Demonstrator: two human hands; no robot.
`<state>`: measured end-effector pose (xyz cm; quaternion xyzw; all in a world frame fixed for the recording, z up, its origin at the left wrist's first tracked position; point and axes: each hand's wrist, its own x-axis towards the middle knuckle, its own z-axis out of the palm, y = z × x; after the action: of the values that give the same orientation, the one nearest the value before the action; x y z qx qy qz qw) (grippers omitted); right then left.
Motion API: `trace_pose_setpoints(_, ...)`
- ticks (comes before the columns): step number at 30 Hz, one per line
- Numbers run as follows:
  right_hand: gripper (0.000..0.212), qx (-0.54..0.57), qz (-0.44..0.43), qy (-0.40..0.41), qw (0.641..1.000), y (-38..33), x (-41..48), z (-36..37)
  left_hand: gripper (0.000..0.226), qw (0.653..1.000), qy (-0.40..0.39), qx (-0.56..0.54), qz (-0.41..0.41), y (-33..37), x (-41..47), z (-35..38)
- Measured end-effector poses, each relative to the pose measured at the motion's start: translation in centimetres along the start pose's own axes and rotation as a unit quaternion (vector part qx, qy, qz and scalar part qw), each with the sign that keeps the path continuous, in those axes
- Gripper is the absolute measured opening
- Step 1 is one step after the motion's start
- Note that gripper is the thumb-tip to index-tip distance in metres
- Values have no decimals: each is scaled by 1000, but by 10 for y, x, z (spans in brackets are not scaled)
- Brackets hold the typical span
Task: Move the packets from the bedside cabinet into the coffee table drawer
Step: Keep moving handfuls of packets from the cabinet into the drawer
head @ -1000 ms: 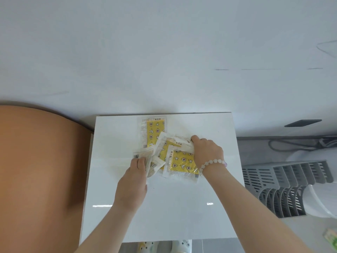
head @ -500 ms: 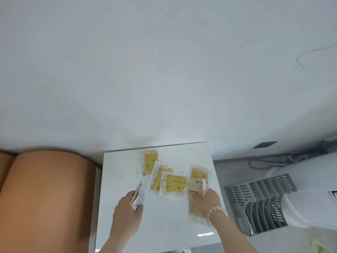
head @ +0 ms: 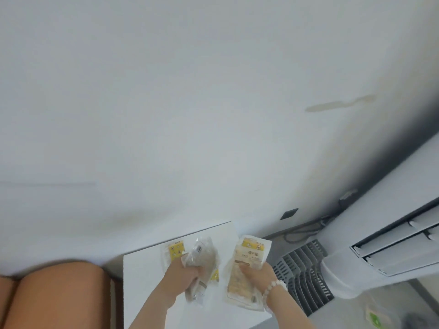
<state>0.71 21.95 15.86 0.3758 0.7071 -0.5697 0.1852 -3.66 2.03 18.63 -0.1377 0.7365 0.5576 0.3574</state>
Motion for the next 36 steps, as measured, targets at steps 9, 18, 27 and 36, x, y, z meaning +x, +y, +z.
trace_pose_setpoints(9, 23, 154, 21, 78, 985, 15, -44, -39, 23, 995, -94, 20, 24, 34, 4, 50)
trace_pose_setpoints(18, 10, 318, 69, 161, 932, 85, -94, -101, 12, 966, -235, 105, 21, 40, -2, 152)
trace_pose_setpoints(27, 21, 421, 94, 253, 866, 168, -166, -149, 10, 910, -366, 193, 34, 25, -53, 261)
trace_pose_setpoints(36, 17, 492, 72, 300, 814, 253, -245, -175, 19, 879, -426, 211, 42, -23, -143, 328)
